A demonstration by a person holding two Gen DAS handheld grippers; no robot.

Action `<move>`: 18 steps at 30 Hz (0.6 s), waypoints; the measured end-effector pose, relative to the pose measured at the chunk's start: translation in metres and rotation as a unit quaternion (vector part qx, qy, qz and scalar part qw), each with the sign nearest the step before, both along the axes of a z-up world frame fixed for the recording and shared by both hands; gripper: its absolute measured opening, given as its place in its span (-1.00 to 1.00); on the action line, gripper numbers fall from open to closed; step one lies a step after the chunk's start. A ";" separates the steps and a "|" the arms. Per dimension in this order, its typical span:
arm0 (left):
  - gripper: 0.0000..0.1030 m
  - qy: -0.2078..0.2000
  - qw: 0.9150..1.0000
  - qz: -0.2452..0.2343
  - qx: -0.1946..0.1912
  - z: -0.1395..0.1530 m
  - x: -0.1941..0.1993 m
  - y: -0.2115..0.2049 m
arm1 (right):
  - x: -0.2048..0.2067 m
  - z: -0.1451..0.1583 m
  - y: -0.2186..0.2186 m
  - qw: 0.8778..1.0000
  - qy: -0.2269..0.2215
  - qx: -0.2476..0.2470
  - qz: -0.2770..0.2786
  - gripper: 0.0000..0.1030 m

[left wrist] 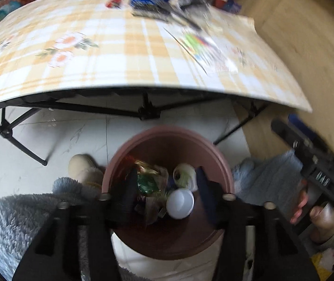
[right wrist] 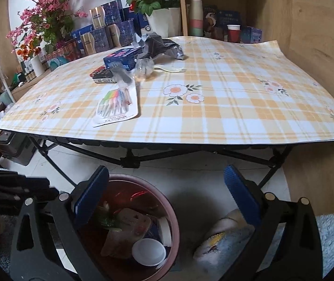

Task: Collect trash
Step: 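Open the left tool over the bin to drop the wrapper, then grasp the crumpled grey-white paper with the right tool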

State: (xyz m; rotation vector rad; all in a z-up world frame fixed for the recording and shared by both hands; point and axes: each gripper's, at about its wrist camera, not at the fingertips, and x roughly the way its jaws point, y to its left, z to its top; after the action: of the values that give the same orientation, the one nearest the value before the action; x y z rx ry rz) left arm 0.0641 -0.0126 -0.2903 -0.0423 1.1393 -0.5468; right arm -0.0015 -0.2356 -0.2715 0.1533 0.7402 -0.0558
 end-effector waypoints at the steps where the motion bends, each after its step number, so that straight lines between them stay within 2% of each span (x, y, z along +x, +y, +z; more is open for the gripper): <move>1: 0.26 -0.003 1.000 0.012 -0.006 0.002 0.001 0.005 | 0.000 0.000 0.001 1.000 0.001 0.003 0.003 0.88; 5: 0.52 -0.015 0.996 0.064 -0.052 0.012 0.004 0.027 | 0.001 0.001 0.006 1.000 0.001 -0.014 0.005 0.88; 8: 0.72 -0.035 0.991 0.096 -0.088 0.022 0.004 0.041 | -0.002 0.007 0.010 0.999 -0.018 -0.031 0.016 0.89; 13: 0.79 -0.059 0.982 0.139 -0.113 0.034 0.004 0.056 | -0.002 0.016 0.013 0.998 -0.036 -0.047 0.021 0.89; 18: 0.80 -0.079 0.977 0.154 -0.128 0.041 0.002 0.064 | 0.000 0.035 0.010 0.997 -0.053 -0.061 -0.004 0.89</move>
State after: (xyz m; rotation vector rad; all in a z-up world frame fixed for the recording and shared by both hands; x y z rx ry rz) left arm 0.0665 0.0511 -0.2490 -0.3862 0.8802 -0.4084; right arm -0.0012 -0.2258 -0.2366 0.0419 0.6287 -0.0987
